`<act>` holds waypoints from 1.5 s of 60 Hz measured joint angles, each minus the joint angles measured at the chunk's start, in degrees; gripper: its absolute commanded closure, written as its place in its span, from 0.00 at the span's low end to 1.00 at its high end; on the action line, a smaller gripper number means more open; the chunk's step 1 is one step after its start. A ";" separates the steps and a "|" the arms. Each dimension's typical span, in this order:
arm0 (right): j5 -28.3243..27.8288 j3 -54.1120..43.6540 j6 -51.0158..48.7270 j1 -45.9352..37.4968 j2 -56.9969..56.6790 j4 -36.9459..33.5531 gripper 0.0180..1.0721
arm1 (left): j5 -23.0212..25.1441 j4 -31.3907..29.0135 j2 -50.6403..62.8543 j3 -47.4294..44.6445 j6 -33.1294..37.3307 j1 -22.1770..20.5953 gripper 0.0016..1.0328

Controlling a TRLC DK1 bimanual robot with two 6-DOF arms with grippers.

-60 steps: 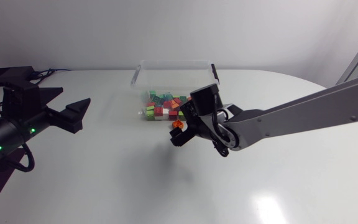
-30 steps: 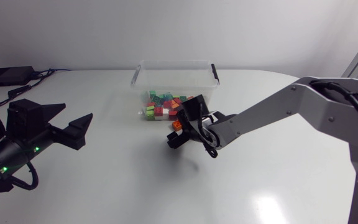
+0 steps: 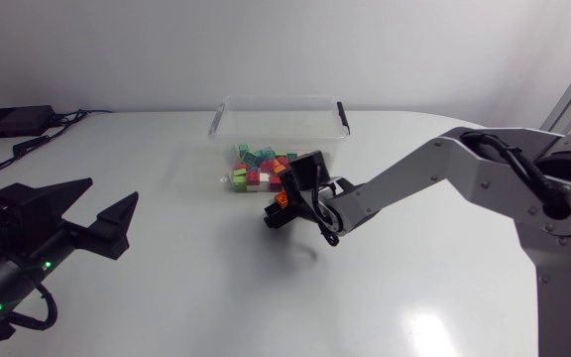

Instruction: Place the duplo bricks in the container

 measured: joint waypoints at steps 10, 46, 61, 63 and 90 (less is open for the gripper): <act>-0.04 2.43 0.15 -0.02 2.36 1.60 0.40 | 0.00 -1.20 -6.91 -2.29 -0.07 0.04 0.05; -0.04 -8.41 0.13 1.20 -9.49 2.64 0.65 | -0.02 -16.79 -35.30 -6.56 -2.56 0.28 0.08; 0.68 -12.63 0.13 1.09 -35.89 -3.65 0.65 | -1.60 -17.79 -40.85 -8.17 -3.26 0.37 0.10; 0.68 -12.37 0.15 0.81 -37.66 -4.52 0.65 | -1.84 -17.75 -40.87 -8.31 -3.72 0.37 0.10; 0.68 2.45 0.37 -2.25 -30.01 -5.81 0.65 | -5.42 -18.32 -40.92 -9.64 -7.10 3.39 0.07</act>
